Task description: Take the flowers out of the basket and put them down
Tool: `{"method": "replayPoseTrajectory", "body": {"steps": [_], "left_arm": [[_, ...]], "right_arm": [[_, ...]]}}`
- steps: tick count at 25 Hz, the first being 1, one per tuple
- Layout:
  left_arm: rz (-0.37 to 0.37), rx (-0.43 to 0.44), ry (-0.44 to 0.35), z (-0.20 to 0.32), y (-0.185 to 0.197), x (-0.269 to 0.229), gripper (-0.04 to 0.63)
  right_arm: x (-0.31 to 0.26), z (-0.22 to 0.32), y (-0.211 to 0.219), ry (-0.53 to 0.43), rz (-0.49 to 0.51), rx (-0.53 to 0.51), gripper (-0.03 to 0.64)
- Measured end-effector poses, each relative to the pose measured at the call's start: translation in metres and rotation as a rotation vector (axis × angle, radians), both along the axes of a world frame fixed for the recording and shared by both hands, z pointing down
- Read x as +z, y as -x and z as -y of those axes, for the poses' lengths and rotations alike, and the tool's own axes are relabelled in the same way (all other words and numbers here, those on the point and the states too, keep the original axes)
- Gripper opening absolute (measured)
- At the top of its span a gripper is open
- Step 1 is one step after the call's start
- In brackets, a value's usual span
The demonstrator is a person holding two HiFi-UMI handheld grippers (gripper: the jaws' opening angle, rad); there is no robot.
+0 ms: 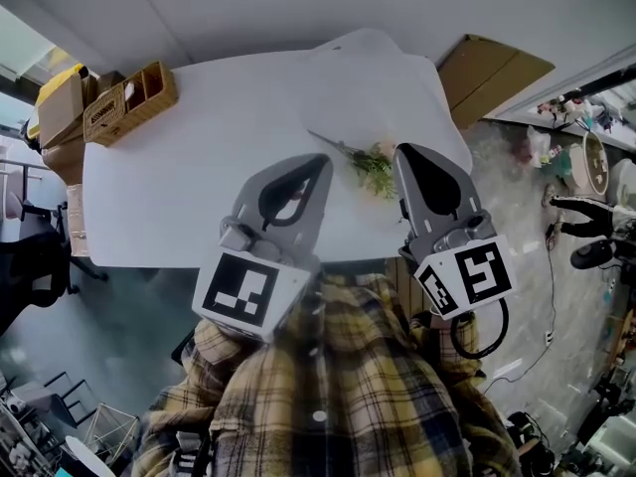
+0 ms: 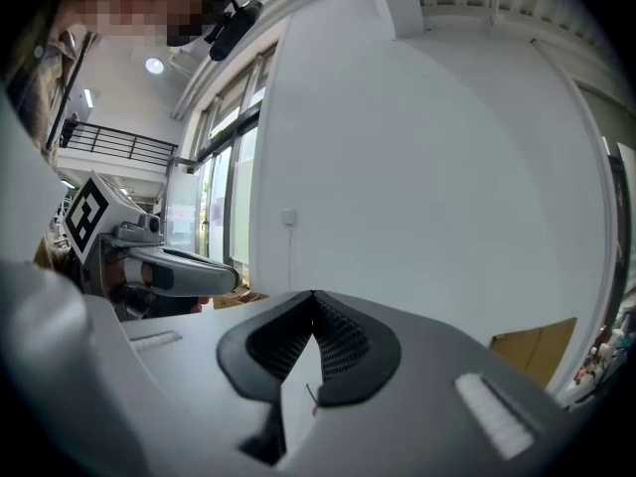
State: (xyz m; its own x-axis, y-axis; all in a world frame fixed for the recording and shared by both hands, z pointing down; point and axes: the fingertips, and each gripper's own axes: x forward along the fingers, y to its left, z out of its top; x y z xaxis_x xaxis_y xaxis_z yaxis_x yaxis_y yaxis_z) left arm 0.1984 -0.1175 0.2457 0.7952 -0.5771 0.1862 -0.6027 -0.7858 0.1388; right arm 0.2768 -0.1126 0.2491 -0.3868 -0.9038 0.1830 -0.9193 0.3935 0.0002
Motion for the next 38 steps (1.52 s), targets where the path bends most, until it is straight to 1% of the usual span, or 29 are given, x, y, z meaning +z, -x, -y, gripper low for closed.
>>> {"method": "replayPoseTrajectory", "body": {"steps": [5,9,12,18,20,23,25,26,28,30,33,38], "left_arm": [[0.009,-0.022,0.022,0.006,0.006,0.01,0.0],[0.007,-0.043,0.03,0.011,0.014,0.018,0.0],[0.014,-0.065,0.046,0.015,0.019,0.024,0.0],[0.043,-0.085,0.063,0.029,0.024,0.041,0.0],[0.043,-0.094,0.072,0.03,0.025,0.044,0.0],[0.055,-0.104,0.091,0.032,0.027,0.052,0.0],[0.064,-0.105,0.1,0.035,0.029,0.058,0.0],[0.066,-0.108,0.103,0.036,0.031,0.06,0.0],[0.07,-0.116,0.107,0.038,0.034,0.062,0.0],[0.072,-0.125,0.111,0.039,0.038,0.064,0.0],[0.074,-0.135,0.119,0.041,0.042,0.066,0.0],[0.063,-0.147,0.133,0.042,0.042,0.068,0.0]], "right_arm": [[0.01,0.013,-0.002,0.059,-0.038,-0.032,0.006],[0.03,0.025,0.001,0.15,-0.119,-0.092,0.006],[0.044,0.034,0.001,0.222,-0.16,-0.12,0.006],[0.077,0.06,-0.003,0.308,-0.23,-0.164,0.008],[0.088,0.064,-0.004,0.339,-0.252,-0.19,0.027],[0.11,0.069,-0.005,0.404,-0.275,-0.238,0.038],[0.129,0.071,-0.005,0.463,-0.29,-0.274,0.076],[0.138,0.072,-0.005,0.492,-0.299,-0.289,0.078],[0.156,0.074,-0.006,0.545,-0.318,-0.31,0.117],[0.173,0.076,-0.007,0.592,-0.327,-0.319,0.125],[0.197,0.074,-0.007,0.684,-0.327,-0.351,0.182],[0.234,0.06,-0.005,0.868,-0.348,-0.453,0.287]]}}
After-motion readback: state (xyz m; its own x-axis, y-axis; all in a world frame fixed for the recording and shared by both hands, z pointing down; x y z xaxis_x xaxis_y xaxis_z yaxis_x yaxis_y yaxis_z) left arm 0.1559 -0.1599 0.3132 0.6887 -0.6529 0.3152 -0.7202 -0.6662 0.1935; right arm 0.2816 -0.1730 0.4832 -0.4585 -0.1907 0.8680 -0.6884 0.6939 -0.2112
